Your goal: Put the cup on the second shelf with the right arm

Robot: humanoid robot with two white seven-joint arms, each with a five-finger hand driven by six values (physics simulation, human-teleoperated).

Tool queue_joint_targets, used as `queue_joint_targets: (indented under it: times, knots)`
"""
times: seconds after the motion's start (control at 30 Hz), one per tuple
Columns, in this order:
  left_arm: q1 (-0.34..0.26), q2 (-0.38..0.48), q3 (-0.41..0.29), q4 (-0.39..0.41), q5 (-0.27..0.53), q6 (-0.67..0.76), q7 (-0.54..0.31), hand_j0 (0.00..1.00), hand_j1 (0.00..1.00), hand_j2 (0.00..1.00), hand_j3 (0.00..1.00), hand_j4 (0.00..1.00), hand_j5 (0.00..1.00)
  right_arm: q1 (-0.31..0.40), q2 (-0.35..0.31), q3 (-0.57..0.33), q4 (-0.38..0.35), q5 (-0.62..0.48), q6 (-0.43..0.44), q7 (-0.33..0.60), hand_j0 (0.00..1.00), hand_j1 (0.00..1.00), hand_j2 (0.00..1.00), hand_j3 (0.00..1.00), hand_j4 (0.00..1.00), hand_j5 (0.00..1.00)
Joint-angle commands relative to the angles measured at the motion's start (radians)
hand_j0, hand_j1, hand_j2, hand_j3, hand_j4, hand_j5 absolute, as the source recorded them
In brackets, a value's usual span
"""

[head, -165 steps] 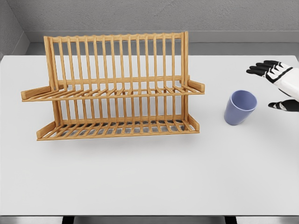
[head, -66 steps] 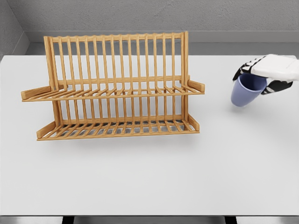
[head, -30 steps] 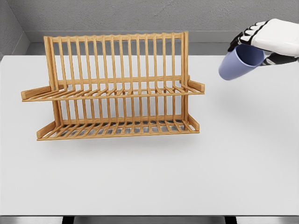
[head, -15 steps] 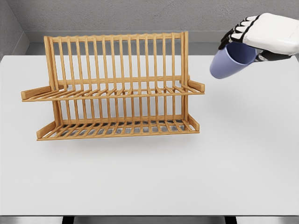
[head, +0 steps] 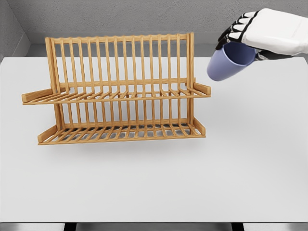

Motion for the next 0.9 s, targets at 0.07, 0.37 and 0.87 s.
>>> queue_joint_targets:
  times: [0.07,0.37,0.87]
  knots:
    - [0.000,0.000,0.000,0.000,0.000,0.000,0.000,1.00,1.00,1.00,1.00,1.00,1.00,-0.005,0.018,0.006,-0.001,-0.004,-0.009,-0.001,0.66,0.66,0.66,0.66,0.66,0.66]
    - [0.000,0.000,-0.001,0.001,0.000,0.000,0.000,1.00,1.00,1.00,1.00,1.00,1.00,-0.020,0.055,0.007,-0.001,-0.008,-0.044,-0.001,0.66,0.66,0.66,0.66,0.66,0.66]
    - [0.000,0.000,0.000,0.001,0.000,0.000,0.000,1.00,1.00,1.00,1.00,1.00,1.00,-0.054,0.104,0.052,0.000,-0.011,-0.053,-0.001,0.66,0.66,0.66,0.66,0.66,0.66]
